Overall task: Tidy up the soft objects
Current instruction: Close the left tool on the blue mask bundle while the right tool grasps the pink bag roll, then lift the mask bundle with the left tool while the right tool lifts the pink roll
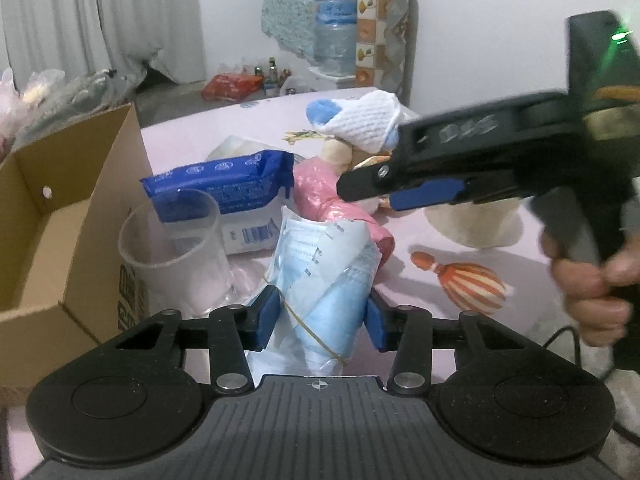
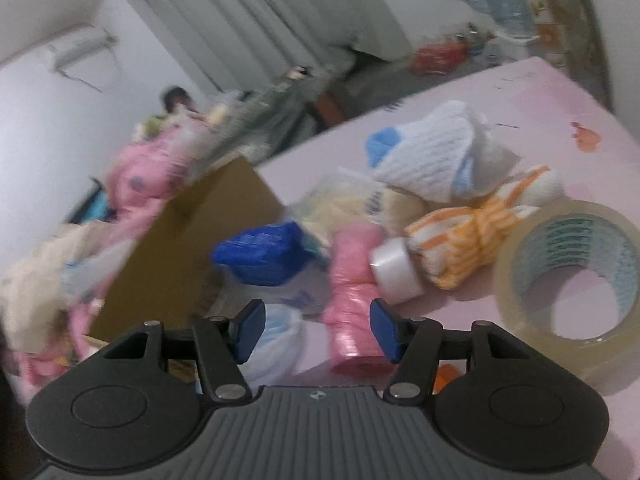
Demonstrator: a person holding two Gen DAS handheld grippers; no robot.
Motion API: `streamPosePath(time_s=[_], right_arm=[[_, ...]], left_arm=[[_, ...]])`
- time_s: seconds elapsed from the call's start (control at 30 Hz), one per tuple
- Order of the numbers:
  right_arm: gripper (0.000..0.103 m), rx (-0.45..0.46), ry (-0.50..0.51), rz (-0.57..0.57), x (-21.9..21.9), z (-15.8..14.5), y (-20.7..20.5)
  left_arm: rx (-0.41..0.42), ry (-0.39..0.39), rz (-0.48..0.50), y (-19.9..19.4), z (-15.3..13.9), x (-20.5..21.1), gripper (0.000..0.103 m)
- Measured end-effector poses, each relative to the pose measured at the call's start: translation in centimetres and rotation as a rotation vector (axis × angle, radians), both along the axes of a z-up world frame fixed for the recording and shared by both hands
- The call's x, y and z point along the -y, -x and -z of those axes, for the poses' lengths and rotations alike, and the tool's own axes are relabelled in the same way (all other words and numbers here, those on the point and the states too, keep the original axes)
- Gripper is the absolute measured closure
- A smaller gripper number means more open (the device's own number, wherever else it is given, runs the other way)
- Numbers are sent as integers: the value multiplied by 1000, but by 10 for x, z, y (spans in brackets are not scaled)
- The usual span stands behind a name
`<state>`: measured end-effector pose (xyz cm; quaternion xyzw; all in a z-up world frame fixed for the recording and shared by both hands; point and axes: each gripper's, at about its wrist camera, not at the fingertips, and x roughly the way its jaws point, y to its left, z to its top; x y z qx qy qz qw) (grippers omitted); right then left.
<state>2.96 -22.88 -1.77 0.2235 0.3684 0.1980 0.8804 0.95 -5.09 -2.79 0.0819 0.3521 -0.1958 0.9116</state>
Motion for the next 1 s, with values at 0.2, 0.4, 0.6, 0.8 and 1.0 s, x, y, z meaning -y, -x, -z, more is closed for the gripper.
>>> streamPosePath(time_s=[0.2,0.4,0.6,0.8,1.0], right_arm=[[36,-70,117,-2,-22,11,-22],[51,-99,144,0,-24,14,-27],[51,-167,92,7,-7,13,-4],[51,-240,41,-4,7,15,16],[45,-159,81,20,2,1,11]], left_arm=[[-24,51,-7,-1,-2,-11,59],[-44,106,-19,-7,-3,-20,59],[-66,133,-28,-14,-2,-24,59],[-89,146,-38,-21,-1,-25,59],[-111,149,-58,-29,1,-27,59]])
